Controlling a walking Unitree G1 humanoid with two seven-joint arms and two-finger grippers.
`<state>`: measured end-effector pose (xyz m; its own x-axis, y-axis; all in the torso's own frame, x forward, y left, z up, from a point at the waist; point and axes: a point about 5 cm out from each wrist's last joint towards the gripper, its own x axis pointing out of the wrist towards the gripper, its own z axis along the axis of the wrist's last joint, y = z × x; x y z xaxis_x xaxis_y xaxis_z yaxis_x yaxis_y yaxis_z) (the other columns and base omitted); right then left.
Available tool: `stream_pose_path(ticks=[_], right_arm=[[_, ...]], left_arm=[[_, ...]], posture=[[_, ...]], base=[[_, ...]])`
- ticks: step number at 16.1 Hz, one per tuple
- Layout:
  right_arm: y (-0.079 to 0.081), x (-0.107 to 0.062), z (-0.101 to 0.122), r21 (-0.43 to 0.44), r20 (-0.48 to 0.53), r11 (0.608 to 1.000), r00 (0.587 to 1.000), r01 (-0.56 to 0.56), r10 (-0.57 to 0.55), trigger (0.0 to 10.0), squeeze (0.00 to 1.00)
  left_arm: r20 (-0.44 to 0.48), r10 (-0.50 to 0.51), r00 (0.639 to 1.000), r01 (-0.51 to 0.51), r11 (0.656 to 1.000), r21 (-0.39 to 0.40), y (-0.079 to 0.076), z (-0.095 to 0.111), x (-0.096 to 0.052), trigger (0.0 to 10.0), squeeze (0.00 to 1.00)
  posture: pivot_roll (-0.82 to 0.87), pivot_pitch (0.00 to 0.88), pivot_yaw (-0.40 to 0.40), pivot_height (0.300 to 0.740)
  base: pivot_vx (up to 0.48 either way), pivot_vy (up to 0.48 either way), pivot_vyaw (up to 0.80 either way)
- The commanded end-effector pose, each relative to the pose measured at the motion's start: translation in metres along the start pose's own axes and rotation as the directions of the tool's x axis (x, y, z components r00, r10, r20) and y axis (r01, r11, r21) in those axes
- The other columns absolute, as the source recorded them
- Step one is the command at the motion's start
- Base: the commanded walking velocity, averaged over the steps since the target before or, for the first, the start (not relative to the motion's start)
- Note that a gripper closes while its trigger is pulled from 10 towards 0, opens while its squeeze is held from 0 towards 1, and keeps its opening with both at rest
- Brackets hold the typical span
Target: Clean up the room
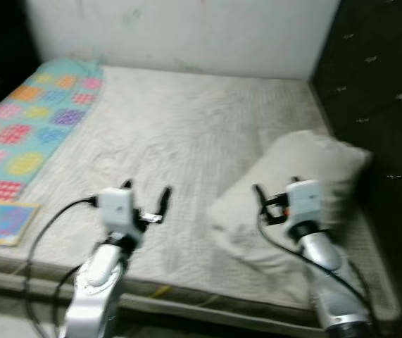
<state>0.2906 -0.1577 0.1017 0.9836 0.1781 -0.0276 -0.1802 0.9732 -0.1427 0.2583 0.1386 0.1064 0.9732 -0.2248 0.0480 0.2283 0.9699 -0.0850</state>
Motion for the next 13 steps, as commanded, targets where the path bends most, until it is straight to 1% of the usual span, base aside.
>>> stream_pose_path(ticks=[1, 2, 4, 7, 13], right_arm=[[-0.0048, 0.0014, 0.0042, -0.010, 0.009, 1.000, 1.000, 0.006, -0.006, 10.0, 0.00], [-0.0050, 0.0017, 0.0042, -0.011, 0.008, 1.000, 1.000, 0.006, -0.006, 10.0, 0.00], [-0.0050, 0.0020, 0.0045, -0.011, 0.008, 1.000, 1.000, 0.006, -0.006, 10.0, 0.00], [-0.0062, 0.0017, 0.0035, 0.000, -0.001, 1.000, 1.000, 0.013, -0.013, 10.0, 0.00], [-0.0063, 0.0019, 0.0041, 0.001, 0.001, 1.000, 1.000, 0.009, -0.009, 10.0, 0.00]], left_arm=[[0.013, 0.004, 1.000, -0.004, 1.000, 0.002, -0.0011, 0.0037, 0.0019, 10.0, 0.00], [0.013, 0.006, 1.000, -0.006, 1.000, 0.001, -0.0012, 0.0036, 0.0024, 10.0, 0.00], [0.019, 0.010, 1.000, -0.009, 1.000, -0.028, -0.0007, 0.0037, 0.0030, 10.0, 0.00], [0.017, 0.014, 1.000, -0.014, 1.000, -0.012, 0.0008, 0.0040, 0.0040, 10.0, 0.00], [0.024, 0.013, 1.000, -0.012, 1.000, -0.018, -0.0009, 0.0051, 0.0054, 10.0, 0.00]], posture=[[-0.06, 0.051, 0.017, 0.740], [-0.06, 0.051, 0.014, 0.740], [-0.06, 0.050, 0.014, 0.740], [-0.06, 0.048, 0.015, 0.740], [-0.06, 0.042, 0.014, 0.740]], base=[[0.000, -0.480, 0.00], [0.000, -0.480, 0.00], [0.000, 0.000, 0.00], [0.000, 0.000, 0.00], [0.000, 0.000, -0.80]])
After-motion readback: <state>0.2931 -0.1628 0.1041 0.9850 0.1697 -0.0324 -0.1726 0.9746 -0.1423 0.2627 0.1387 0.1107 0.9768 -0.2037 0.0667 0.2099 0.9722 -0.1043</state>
